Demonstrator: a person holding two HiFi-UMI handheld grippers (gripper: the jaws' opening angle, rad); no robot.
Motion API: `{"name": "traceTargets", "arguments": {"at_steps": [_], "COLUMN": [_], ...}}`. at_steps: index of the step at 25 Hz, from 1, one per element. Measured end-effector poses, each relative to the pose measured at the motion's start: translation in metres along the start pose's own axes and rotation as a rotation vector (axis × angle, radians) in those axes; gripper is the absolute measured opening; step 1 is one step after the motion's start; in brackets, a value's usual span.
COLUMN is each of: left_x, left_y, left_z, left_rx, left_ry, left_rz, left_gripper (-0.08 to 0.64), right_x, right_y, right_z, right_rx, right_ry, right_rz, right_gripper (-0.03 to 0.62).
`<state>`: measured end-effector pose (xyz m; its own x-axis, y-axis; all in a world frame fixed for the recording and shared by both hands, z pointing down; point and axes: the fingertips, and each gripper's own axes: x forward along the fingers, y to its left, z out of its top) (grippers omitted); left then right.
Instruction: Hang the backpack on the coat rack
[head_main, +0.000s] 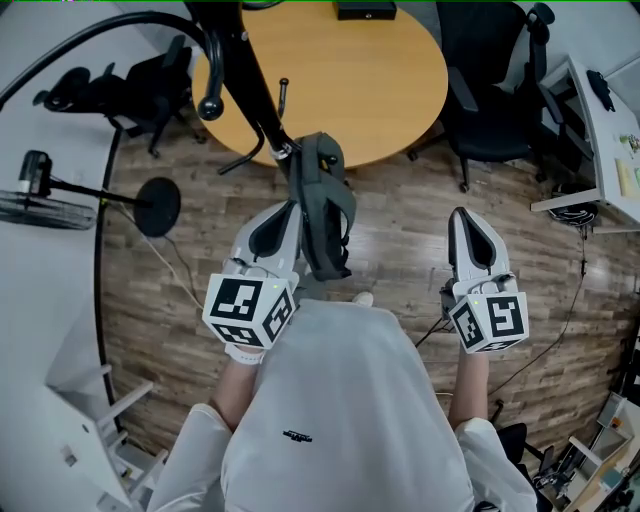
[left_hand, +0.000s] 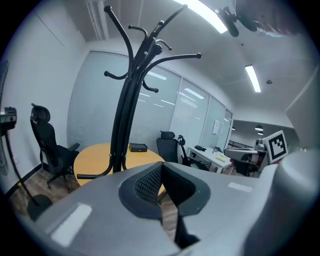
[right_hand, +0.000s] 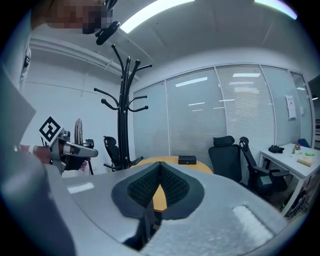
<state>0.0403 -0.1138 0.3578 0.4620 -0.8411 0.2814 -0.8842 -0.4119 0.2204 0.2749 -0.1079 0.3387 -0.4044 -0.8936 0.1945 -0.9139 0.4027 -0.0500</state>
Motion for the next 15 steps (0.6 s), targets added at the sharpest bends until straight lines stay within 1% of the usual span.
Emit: {"name": "traceTargets", "arguments": {"at_steps": [2, 7, 11, 15], "left_x": [-0.001, -0.007, -0.01, -0.011], "left_y": [-0.002, -0.008, -0.013, -0.014], "left_z": [0.008, 0.023, 0.029, 0.028], "left_rx": [-0.009, 0.017, 0.033, 0.041], "left_ry": [-0.03, -0.081, -0.107, -0.106], "left_rz": [-0.009, 0.0, 0.003, 0.005], "left_gripper": [0.018, 0.018, 0.018, 0.018], "right_x": [-0.001, -0.003, -0.005, -0.005], "right_y": [-0.002, -0.006, -0.002, 0.006], "right_z": [-0.001, -0.002, 0.002, 0.0], "right_rx": [-0.003, -0.028, -0.016, -0.002], "right_ry": [0.003, 0.035, -0.004, -0.017], "right_rz": [-0.005, -0.032, -0.034, -0.018], "right_gripper": [0.0, -0.002, -0.002, -0.002]}}
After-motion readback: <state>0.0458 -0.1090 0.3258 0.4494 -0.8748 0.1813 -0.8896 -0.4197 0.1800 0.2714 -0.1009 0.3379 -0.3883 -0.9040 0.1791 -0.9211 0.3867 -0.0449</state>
